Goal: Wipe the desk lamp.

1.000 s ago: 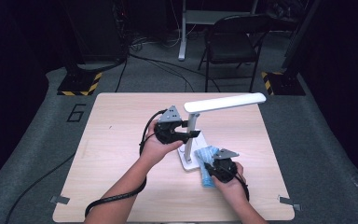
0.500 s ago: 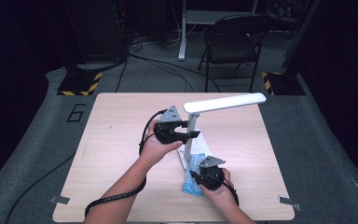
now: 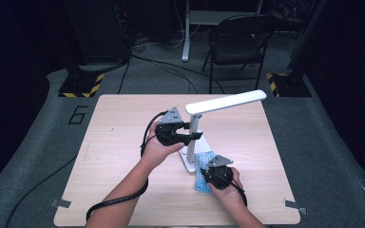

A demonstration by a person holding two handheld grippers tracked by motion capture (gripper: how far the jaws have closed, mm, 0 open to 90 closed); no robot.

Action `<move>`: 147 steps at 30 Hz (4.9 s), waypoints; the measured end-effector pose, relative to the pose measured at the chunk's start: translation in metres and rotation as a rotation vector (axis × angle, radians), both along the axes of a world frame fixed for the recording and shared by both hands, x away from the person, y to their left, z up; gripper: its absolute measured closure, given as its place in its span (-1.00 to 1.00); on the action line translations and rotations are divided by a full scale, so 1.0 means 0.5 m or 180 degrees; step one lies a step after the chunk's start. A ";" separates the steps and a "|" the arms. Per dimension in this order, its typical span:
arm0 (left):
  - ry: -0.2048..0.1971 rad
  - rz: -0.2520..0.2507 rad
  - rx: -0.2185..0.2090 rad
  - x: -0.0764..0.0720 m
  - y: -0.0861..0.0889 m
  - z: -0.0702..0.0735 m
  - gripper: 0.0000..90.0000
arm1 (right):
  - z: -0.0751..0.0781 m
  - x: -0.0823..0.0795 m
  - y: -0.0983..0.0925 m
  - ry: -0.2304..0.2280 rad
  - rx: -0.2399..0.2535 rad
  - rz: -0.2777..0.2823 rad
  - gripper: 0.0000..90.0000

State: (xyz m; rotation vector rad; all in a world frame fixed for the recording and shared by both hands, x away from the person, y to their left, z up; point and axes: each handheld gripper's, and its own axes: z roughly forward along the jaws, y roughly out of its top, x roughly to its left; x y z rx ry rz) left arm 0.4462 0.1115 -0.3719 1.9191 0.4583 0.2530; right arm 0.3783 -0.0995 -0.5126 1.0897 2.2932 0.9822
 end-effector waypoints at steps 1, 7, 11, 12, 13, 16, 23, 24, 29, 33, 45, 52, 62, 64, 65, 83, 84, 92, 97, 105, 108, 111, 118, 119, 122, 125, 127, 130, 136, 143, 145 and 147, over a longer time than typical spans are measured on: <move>-0.0004 0.0000 0.0004 0.000 0.000 0.000 0.16 | 0.000 0.004 -0.006 -0.0019 -0.0022 -0.0011 0.52; -0.0002 0.0013 -0.0009 0.001 -0.001 -0.001 0.16 | 0.002 0.032 -0.057 0.0031 0.0039 -0.0331 0.51; -0.0002 0.0016 -0.0006 0.001 -0.001 -0.001 0.16 | 0.002 0.045 -0.079 0.0052 0.0072 -0.0464 0.51; -0.0002 0.0015 -0.0010 0.001 -0.001 -0.001 0.16 | 0.002 0.047 -0.084 0.0079 0.0087 -0.0507 0.51; -0.0003 0.0010 -0.0020 0.002 -0.001 -0.001 0.16 | 0.002 0.050 -0.089 0.0067 0.0058 -0.0511 0.51; -0.0003 0.0020 -0.0014 0.001 -0.001 -0.001 0.16 | 0.001 0.054 -0.091 0.0091 0.0118 -0.0568 0.51; 0.0013 0.0033 -0.0021 0.002 -0.004 -0.001 0.16 | -0.002 0.038 -0.060 0.0040 0.0180 -0.0432 0.54; 0.0013 0.0033 -0.0021 0.002 -0.004 -0.001 0.16 | -0.002 0.038 -0.060 0.0040 0.0180 -0.0432 0.54; 0.0008 0.0024 -0.0043 0.004 -0.004 -0.002 0.15 | -0.001 0.013 -0.002 0.0149 0.0380 0.0027 0.54; 0.0017 0.0009 -0.0062 0.004 0.000 -0.004 0.15 | 0.001 -0.004 0.026 0.0104 0.0270 0.0215 0.52; 0.0039 -0.0007 -0.0023 0.004 0.007 -0.001 0.15 | 0.002 0.014 0.004 0.0084 0.0231 0.0036 0.53; 0.0012 0.0032 -0.0011 0.002 0.006 -0.001 0.16 | 0.001 0.031 -0.027 0.0095 0.0242 -0.0150 0.52; 0.0023 -0.0003 -0.0020 0.004 0.008 -0.001 0.16 | 0.001 0.053 -0.072 0.0116 0.0241 -0.0329 0.51; 0.0020 0.0008 -0.0036 0.004 0.008 -0.002 0.16 | 0.001 0.056 -0.080 0.0134 0.0271 -0.0380 0.51; 0.0019 0.0007 -0.0037 0.004 0.008 -0.002 0.15 | 0.001 0.059 -0.084 0.0120 0.0244 -0.0383 0.51; 0.0046 -0.0156 -0.0071 -0.002 0.019 -0.003 0.15 | 0.027 0.060 -0.142 0.0086 0.0484 -0.0657 0.49; 0.0051 -0.0160 -0.0081 -0.003 0.019 -0.004 0.14 | 0.028 0.059 -0.142 0.0090 0.0495 -0.0636 0.49; 0.0059 -0.0248 -0.0100 -0.005 0.020 -0.005 0.14 | 0.040 0.051 -0.137 -0.0014 0.0534 -0.0549 0.48; 0.0065 -0.0275 -0.0108 -0.008 0.018 -0.005 0.14 | 0.052 0.041 -0.129 -0.0058 0.0584 -0.0492 0.47; 0.0058 -0.0327 -0.0110 -0.017 0.012 -0.005 0.14 | 0.057 0.034 -0.112 -0.0086 0.0572 -0.0319 0.45; 0.0061 -0.0353 -0.0108 -0.022 0.010 -0.005 0.14 | 0.058 0.031 -0.103 -0.0091 0.0592 -0.0292 0.45; 0.0056 -0.0379 -0.0123 -0.028 0.008 -0.006 0.14 | 0.059 0.026 -0.092 -0.0057 0.0613 -0.0248 0.43; 0.0070 -0.0447 -0.0134 -0.041 0.007 -0.007 0.14 | 0.057 0.018 -0.070 -0.0042 0.0605 -0.0143 0.42; 0.0075 -0.0464 -0.0142 -0.042 0.008 -0.007 0.14 | 0.055 0.018 -0.066 -0.0029 0.0594 -0.0121 0.42; 0.0089 -0.0500 -0.0169 -0.045 0.010 -0.008 0.14 | 0.048 0.016 -0.056 -0.0005 0.0561 -0.0051 0.40; 0.0102 -0.0547 -0.0184 -0.049 0.013 -0.009 0.13 | 0.040 0.015 -0.047 0.0041 0.0513 -0.0002 0.39; 0.0110 -0.0567 -0.0175 -0.051 0.015 -0.008 0.13 | 0.036 0.012 -0.041 0.0107 0.0538 -0.0030 0.38; 0.0127 -0.0601 -0.0192 -0.053 0.018 -0.009 0.13 | 0.031 0.013 -0.035 0.0076 0.0496 0.0016 0.37; 0.0186 -0.0572 -0.0194 -0.053 0.020 -0.007 0.10 | 0.012 0.018 -0.031 0.0150 0.0444 0.0050 0.30; 0.0208 -0.0515 -0.0245 -0.057 0.032 -0.001 0.01 | 0.011 0.020 -0.033 0.0210 0.0476 0.0064 0.25; 0.0206 -0.0496 -0.0234 -0.062 0.038 0.000 0.01 | 0.010 0.021 -0.034 0.0228 0.0505 0.0050 0.25; 0.0193 -0.0465 -0.0257 -0.065 0.045 -0.001 0.01 | 0.010 0.024 -0.036 0.0218 0.0482 0.0112 0.30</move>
